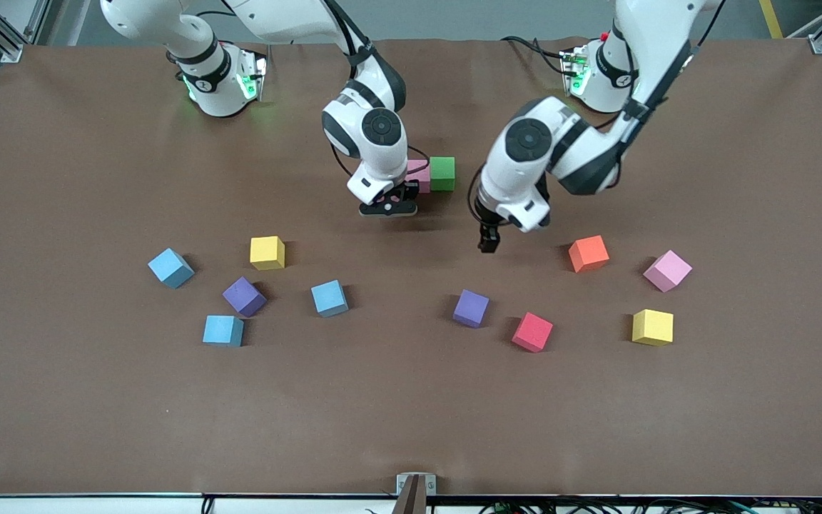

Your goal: Arrange 11 blocks into digit 3

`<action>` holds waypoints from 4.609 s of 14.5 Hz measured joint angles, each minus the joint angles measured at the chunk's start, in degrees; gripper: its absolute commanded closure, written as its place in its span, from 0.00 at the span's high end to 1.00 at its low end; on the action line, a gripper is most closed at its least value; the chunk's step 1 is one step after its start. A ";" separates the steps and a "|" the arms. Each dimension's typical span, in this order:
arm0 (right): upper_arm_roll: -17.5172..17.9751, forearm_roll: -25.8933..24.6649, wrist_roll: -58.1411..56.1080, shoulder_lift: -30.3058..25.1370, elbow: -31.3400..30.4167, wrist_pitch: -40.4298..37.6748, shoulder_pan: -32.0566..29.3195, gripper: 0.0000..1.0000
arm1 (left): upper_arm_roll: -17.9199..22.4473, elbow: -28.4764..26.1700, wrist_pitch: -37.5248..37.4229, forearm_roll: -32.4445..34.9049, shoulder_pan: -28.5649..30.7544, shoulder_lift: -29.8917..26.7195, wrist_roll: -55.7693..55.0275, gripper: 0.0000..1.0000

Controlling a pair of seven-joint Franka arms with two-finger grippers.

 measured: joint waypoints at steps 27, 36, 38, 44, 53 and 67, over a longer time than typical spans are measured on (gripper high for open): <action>-0.49 0.02 -4.11 -6.34 5.55 -14.21 -6.56 1.00 | 9.41 36.77 -13.26 13.99 5.38 16.26 74.29 1.00; -0.67 0.03 -33.71 -2.26 17.21 -16.23 -21.35 1.00 | 9.47 40.59 -27.66 14.02 8.31 8.86 96.85 1.00; -0.64 0.04 -38.89 1.87 20.17 -15.29 -22.45 1.00 | 9.41 40.70 -34.01 13.96 8.99 5.00 100.72 1.00; -0.43 0.05 -42.43 10.06 22.16 -8.01 -23.03 1.00 | 9.48 40.70 -46.52 3.02 16.26 -5.11 112.39 1.00; -0.24 0.05 -43.51 10.13 23.30 -9.74 -23.95 1.00 | 34.50 23.94 -50.70 -8.97 0.69 -24.15 121.11 1.00; -0.21 0.05 -43.76 10.10 24.11 -11.77 -24.97 1.00 | 33.46 10.97 -41.81 -8.98 -2.28 -31.56 122.36 1.00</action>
